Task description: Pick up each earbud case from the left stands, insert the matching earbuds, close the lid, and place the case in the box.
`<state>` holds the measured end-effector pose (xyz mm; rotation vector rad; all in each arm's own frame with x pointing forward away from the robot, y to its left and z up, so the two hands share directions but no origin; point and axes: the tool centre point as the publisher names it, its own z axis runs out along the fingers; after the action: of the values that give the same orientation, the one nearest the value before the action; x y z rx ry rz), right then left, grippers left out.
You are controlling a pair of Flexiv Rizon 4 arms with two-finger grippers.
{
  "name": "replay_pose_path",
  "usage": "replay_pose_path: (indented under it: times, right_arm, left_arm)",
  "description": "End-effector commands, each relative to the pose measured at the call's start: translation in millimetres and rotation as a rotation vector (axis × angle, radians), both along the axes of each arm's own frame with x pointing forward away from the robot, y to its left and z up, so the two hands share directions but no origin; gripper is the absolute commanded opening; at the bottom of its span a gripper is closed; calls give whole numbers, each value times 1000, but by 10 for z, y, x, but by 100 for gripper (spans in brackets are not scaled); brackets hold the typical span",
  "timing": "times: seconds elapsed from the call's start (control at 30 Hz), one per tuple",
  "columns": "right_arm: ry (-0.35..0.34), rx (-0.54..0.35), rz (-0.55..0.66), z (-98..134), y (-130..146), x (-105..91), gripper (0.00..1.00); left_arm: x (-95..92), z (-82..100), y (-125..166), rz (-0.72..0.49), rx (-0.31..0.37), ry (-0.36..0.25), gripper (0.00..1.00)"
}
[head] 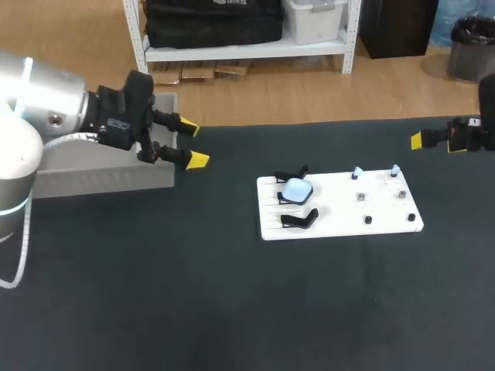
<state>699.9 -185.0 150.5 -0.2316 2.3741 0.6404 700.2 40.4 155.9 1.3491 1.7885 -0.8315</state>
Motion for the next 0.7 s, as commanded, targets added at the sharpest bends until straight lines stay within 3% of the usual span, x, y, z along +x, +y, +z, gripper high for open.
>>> replay_pose_path:
  times: [0.03, 0.23, 0.33, 0.7]
  right_arm:
    - [0, 3, 5, -6, -10, 11, 100]
    - [0, 3, 5, -6, -10, 11, 100]
    - [0, 3, 5, -6, -10, 11, 100]
    - [0, 3, 5, -6, -10, 11, 100]
  left_arm:
    - [67, -115, -139, -98, -23, 31, 100]
    - [55, -253, -352, -161, -4, 9, 100]
    - [36, -352, -468, -178, 29, -42, 100]
    - [-43, -640, -675, -203, 12, -30, 100]
